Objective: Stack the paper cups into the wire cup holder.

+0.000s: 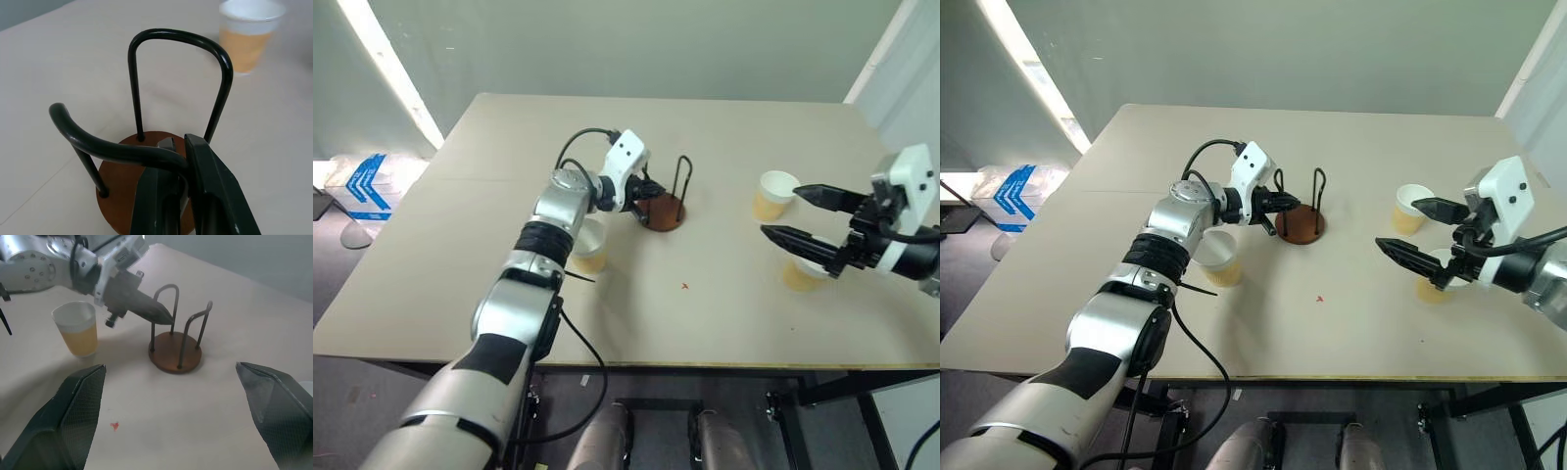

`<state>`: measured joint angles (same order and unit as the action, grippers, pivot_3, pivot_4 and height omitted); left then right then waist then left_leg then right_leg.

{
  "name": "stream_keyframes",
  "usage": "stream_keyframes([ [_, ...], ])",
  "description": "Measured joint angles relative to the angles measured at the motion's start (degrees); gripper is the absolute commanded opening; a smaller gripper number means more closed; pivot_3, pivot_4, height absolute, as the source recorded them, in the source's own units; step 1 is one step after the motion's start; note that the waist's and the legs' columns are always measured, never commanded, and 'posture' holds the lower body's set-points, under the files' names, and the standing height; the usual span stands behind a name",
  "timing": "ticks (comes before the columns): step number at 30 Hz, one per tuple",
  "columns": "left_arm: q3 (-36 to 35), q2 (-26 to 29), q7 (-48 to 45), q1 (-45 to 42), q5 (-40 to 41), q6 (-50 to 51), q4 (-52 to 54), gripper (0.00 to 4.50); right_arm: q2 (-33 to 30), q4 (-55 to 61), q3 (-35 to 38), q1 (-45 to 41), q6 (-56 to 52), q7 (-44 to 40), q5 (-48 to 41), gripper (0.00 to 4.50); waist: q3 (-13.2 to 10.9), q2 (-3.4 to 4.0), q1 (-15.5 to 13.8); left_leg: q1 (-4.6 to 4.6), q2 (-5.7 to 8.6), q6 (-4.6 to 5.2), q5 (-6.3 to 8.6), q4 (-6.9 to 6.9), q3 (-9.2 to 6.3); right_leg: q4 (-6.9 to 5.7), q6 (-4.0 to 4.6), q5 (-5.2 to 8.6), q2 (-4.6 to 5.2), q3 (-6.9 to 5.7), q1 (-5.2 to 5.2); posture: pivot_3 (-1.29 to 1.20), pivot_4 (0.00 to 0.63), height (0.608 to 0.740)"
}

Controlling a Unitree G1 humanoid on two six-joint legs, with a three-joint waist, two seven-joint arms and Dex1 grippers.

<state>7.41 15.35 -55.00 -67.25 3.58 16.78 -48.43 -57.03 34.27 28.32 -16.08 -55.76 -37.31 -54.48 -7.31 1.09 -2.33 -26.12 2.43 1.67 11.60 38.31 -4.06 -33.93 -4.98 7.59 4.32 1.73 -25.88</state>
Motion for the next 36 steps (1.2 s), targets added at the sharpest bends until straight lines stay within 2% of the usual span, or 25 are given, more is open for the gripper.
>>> stream_keyframes([
  [5,3.02,0.57,-7.18,4.66,1.76,6.76,16.12,0.03,-4.46,0.66,9.05,2.45,-2.46,-4.01,-6.76,4.50,0.01,-0.01,-0.08,0.03,0.01,0.03,0.11,0.02,0.06,-0.01,0.01,0.18,0.01,0.02,0.03,0.00,0.150,0.740],
  [9,6.32,1.77,-9.93,11.00,4.13,14.71,29.43,0.03,-6.66,3.33,14.33,5.73,-4.72,-4.76,-12.06,4.50,0.01,-0.01,-0.05,0.07,-0.05,0.01,0.14,0.01,0.09,-0.08,-0.04,0.26,0.01,0.01,0.03,0.00,0.150,0.740],
  [12,8.13,2.65,-10.44,14.52,5.16,18.53,35.15,0.03,-8.02,4.57,17.71,7.88,-6.04,-5.37,-14.95,4.50,0.01,-0.01,-0.05,0.09,-0.04,0.02,0.14,0.05,0.08,-0.08,-0.19,0.36,0.02,0.03,0.05,0.00,0.150,0.740],
  [21,10.21,3.62,-8.93,18.37,6.65,23.91,42.71,0.03,-12.43,5.14,19.90,9.49,-7.04,-7.60,-18.33,4.50,0.04,0.02,-0.03,0.24,-0.05,0.62,0.46,0.30,0.05,-0.07,-0.15,0.51,0.04,0.01,0.25,0.00,0.150,0.740],
  [29,11.77,4.82,-8.10,20.59,7.48,24.50,46.42,0.03,-13.08,4.11,16.53,8.25,-4.55,-7.72,-17.39,4.50,0.05,0.02,0.05,0.37,-0.06,0.65,0.48,0.38,0.01,-0.06,-0.16,0.50,0.04,0.01,0.42,0.00,0.150,0.740],
  [30,11.94,5.32,-8.13,20.83,7.37,24.36,46.65,0.64,-13.08,4.10,15.78,8.07,-4.19,-7.72,-17.24,4.50,0.06,0.02,0.09,0.39,-0.06,0.65,0.49,0.38,0.01,-0.06,-0.16,0.50,0.03,0.01,0.42,0.00,0.150,0.740],
  [36,15.50,8.81,-8.49,22.27,5.79,22.58,46.72,2.54,-13.12,3.05,10.81,6.41,-1.88,-7.71,-14.86,4.50,0.06,0.04,0.12,0.30,-0.04,0.66,0.49,0.40,-0.04,-0.04,-0.17,0.50,0.03,0.00,0.38,0.00,0.150,0.740],
])
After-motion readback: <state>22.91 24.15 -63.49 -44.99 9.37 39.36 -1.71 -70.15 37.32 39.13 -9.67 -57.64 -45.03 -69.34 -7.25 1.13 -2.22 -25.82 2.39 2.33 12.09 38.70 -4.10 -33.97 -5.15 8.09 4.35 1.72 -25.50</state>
